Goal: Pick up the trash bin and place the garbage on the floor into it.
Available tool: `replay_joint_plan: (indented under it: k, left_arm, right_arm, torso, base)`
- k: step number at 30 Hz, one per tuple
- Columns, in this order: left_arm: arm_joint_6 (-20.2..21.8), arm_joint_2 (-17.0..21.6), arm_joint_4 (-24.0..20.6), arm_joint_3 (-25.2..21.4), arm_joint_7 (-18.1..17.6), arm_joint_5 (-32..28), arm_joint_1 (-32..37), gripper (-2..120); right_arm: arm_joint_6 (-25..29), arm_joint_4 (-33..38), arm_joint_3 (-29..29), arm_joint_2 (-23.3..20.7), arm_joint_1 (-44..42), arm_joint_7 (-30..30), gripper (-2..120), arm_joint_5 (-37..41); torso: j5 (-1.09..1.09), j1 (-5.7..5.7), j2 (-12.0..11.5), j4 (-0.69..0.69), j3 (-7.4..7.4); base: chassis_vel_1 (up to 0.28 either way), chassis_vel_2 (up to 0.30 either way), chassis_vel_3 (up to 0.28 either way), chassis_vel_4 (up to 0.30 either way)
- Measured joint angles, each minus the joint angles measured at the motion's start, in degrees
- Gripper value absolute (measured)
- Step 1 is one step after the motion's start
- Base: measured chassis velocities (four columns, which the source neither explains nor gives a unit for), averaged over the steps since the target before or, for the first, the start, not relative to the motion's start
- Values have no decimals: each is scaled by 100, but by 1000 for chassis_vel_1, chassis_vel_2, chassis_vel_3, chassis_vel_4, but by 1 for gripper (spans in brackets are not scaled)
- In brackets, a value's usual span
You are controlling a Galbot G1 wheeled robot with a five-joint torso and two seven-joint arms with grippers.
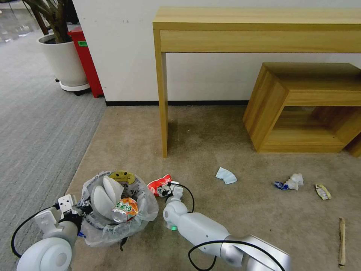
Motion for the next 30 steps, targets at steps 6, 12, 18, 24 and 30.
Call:
replay_joint_plan:
  k: [6,12,18,24,30]
  left_arm:
    - [-16,-3,-9,14,12,2,3,1]
    - [-47,-29,-10,41,19,24,4,1]
    - [-63,-16,-22,31,23,20,11,1]
    - [-65,-9,-22,22,24,14,13,1]
    - [-70,24,-23,-11,26,-15,11,1]
  right_arm:
    - [-10,29,-45,1,1,-14,85,-28]
    - [-7,88,-89,1,-9,-12,64,-88]
    - [3,143,-129,1,-47,10,40,-113]
    - [2,289,-157,0,-92,31,20,-108]
    - [-8,625,-215,-98,-151,-3,0,-54]
  torso:
    - [0,0,0,0,0]
    - [0,0,0,0,0]
    - [0,0,0,0,0]
    - [0,0,0,0,0]
    - [1,0,0,3,0]
  base:
    - [0,0,0,0]
    - [0,0,0,0]
    - [0,0,0,0]
    - [0,0,0,0]
    - [0,0,0,0]
